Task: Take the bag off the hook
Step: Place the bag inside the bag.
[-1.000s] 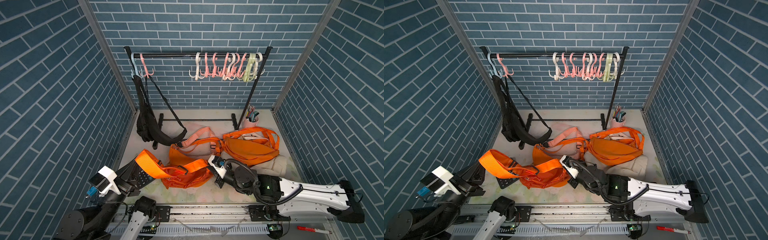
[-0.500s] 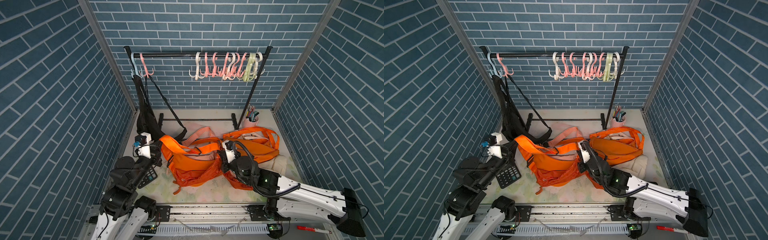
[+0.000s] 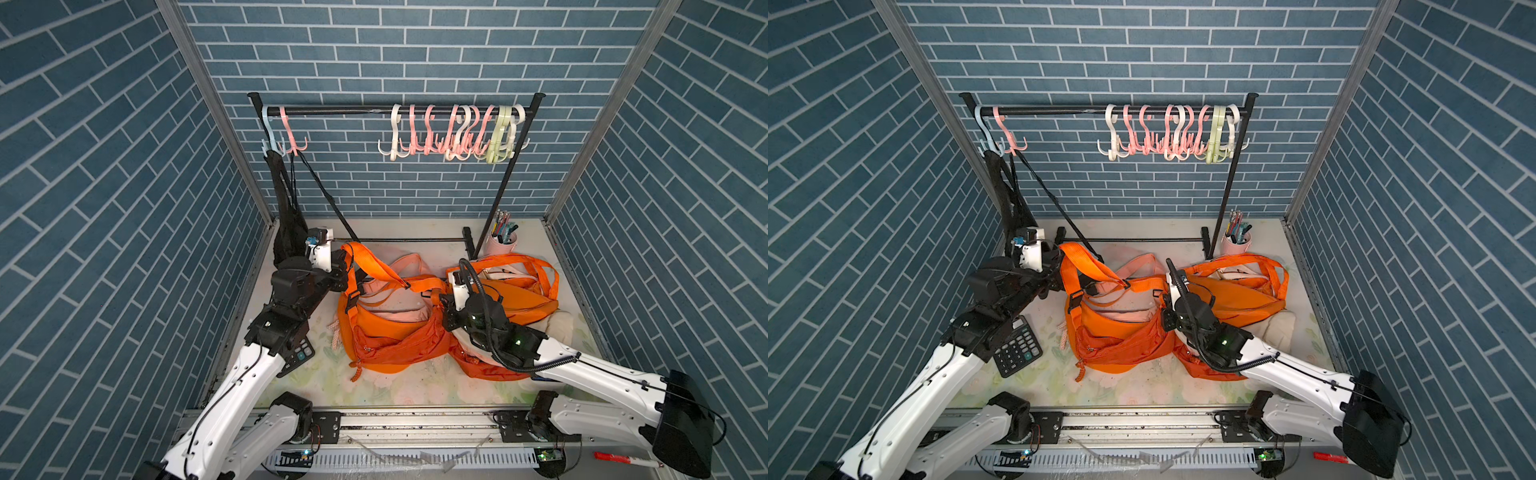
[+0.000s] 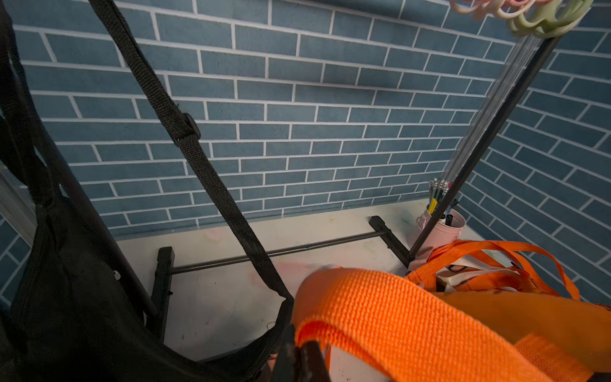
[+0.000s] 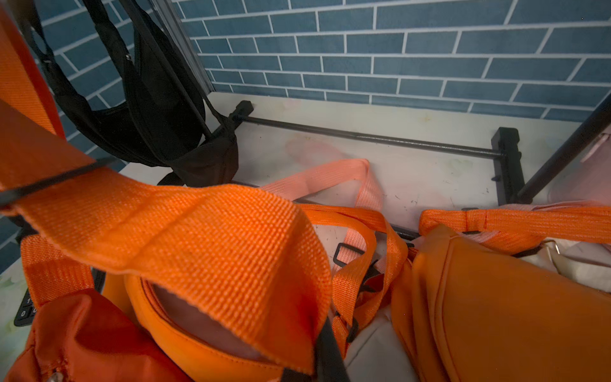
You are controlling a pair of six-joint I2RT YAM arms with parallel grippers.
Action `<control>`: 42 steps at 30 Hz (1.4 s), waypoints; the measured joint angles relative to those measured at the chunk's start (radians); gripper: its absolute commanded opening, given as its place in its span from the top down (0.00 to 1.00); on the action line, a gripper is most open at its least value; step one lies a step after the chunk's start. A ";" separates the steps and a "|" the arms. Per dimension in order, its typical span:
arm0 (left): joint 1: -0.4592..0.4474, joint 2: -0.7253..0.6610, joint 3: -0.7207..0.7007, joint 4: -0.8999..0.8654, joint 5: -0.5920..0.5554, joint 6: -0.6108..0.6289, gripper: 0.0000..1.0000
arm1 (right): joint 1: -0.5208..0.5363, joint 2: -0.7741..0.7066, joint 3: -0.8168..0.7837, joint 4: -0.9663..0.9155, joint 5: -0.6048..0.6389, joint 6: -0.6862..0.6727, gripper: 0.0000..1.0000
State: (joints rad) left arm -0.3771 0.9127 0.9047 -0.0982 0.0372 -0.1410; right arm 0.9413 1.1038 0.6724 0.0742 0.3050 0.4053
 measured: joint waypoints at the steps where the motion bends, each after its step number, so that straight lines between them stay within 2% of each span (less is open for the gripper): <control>1: -0.010 0.023 0.013 0.008 -0.014 0.005 1.00 | -0.017 0.013 0.000 0.003 -0.013 0.005 1.00; 11: -0.068 0.247 0.099 0.064 -0.108 0.060 1.00 | -0.114 0.138 0.001 0.047 -0.109 0.043 1.00; 24: -0.109 0.512 0.230 0.097 -0.148 0.085 1.00 | -0.127 0.260 -0.039 0.165 -0.171 0.062 1.00; 37: -0.139 0.774 0.372 0.104 -0.156 0.108 1.00 | -0.129 0.298 -0.094 0.266 -0.202 0.062 1.00; 38: -0.140 0.792 0.380 0.103 -0.158 0.109 1.00 | -0.129 0.304 -0.094 0.269 -0.202 0.062 0.98; 42: -0.141 0.857 0.413 0.094 -0.176 0.109 1.00 | -0.129 0.327 -0.094 0.274 -0.201 0.061 0.78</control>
State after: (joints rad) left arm -0.5179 1.7699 1.3178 -0.0040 -0.1390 -0.0319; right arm 0.8124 1.4303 0.5785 0.3481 0.1036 0.4667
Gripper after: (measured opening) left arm 0.050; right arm 0.141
